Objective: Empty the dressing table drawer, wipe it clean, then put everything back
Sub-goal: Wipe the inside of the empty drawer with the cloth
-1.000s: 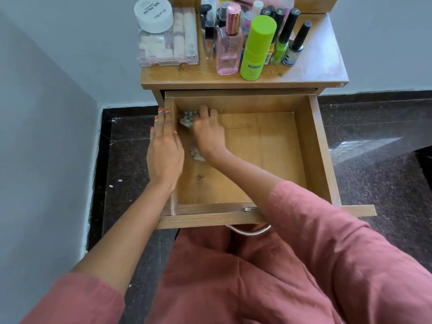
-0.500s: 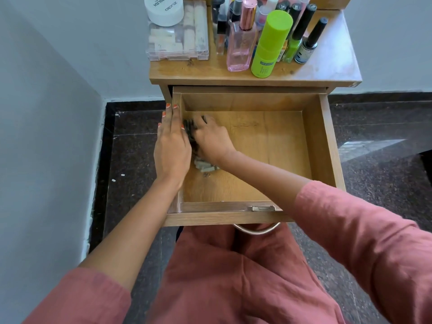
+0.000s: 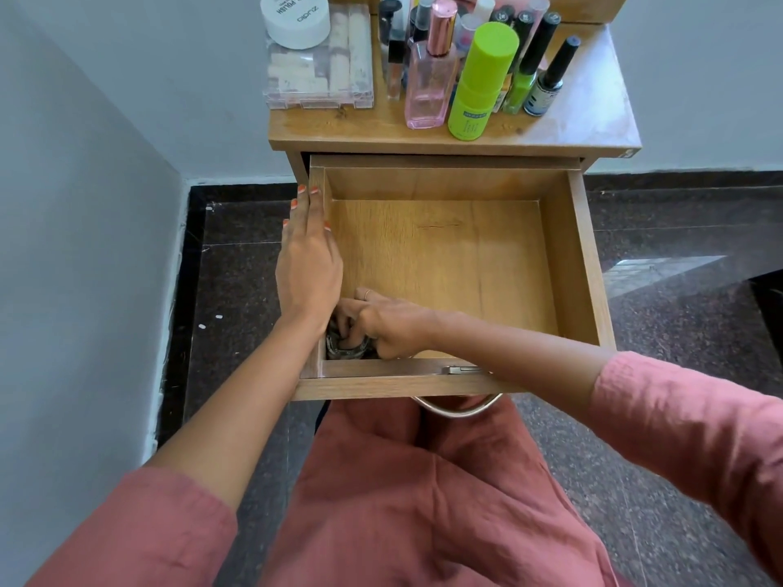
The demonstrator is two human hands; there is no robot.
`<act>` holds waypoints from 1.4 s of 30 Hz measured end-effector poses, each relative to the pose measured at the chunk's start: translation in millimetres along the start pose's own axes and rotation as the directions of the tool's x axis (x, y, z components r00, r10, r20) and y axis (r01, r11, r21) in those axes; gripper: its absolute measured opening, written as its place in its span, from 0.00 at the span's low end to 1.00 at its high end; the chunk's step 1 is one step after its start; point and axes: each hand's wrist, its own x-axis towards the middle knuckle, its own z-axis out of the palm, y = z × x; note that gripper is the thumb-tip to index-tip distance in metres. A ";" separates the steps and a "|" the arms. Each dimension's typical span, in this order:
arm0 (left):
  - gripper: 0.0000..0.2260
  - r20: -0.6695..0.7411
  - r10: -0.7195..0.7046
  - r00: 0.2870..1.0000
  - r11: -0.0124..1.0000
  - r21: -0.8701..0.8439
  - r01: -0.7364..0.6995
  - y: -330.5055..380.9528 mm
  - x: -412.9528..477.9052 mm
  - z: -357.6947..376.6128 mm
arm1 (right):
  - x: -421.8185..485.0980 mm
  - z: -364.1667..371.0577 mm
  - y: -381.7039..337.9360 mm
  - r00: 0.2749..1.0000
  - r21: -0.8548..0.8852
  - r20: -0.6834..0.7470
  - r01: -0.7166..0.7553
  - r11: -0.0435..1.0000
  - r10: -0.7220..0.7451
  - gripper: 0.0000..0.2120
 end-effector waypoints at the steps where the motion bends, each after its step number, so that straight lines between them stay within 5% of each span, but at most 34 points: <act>1: 0.20 -0.001 0.003 1.000 1.000 0.001 -0.003 -0.1 -0.1 -0.1 | -0.1 0.0 0.4 1.000 -0.003 0.002 0.006 1.000 -0.006 0.23; 16: 0.20 -0.001 0.006 1.000 1.000 0.008 -0.006 0.3 0.1 0.6 | -92.5 5.5 54.1 0.976 0.111 0.118 -0.195 0.975 0.181 0.16; 22: 0.20 -0.001 -0.002 1.000 1.000 0.004 0.002 0.7 0.3 -0.6 | -120.9 12.1 84.1 0.933 0.282 0.078 -0.359 0.889 0.352 0.24; 25: 0.20 0.008 -0.009 1.000 1.000 0.006 0.009 0.7 0.1 -0.5 | -129.1 -0.7 87.5 0.885 0.555 0.105 -0.431 0.711 0.454 0.16; 28: 0.20 0.005 -0.011 1.000 1.000 0.003 0.011 1.0 0.5 -0.9 | -130.9 -15.7 82.9 0.857 0.882 0.196 -0.367 0.297 0.477 0.12; 30: 0.20 0.001 -0.011 1.000 1.000 0.005 0.011 0.9 0.8 -1.0 | -123.8 -15.8 77.4 0.881 0.941 0.233 -0.310 0.131 0.411 0.11; 32: 0.20 -0.002 -0.007 1.000 1.000 0.004 0.007 0.4 0.7 -0.7 | -112.4 -7.1 67.4 0.891 0.913 0.276 -0.360 0.191 0.360 0.09; 36: 0.20 -0.008 -0.001 1.000 1.000 0.002 0.001 -1.4 0.8 0.4 | -102.2 6.8 47.5 0.900 0.757 0.285 -0.423 0.499 0.331 0.04; 42: 0.20 -0.022 0.020 1.000 1.000 0.017 -0.020 -2.3 1.1 2.1 | -94.6 16.5 35.9 0.937 0.738 0.206 -0.338 0.584 0.282 0.11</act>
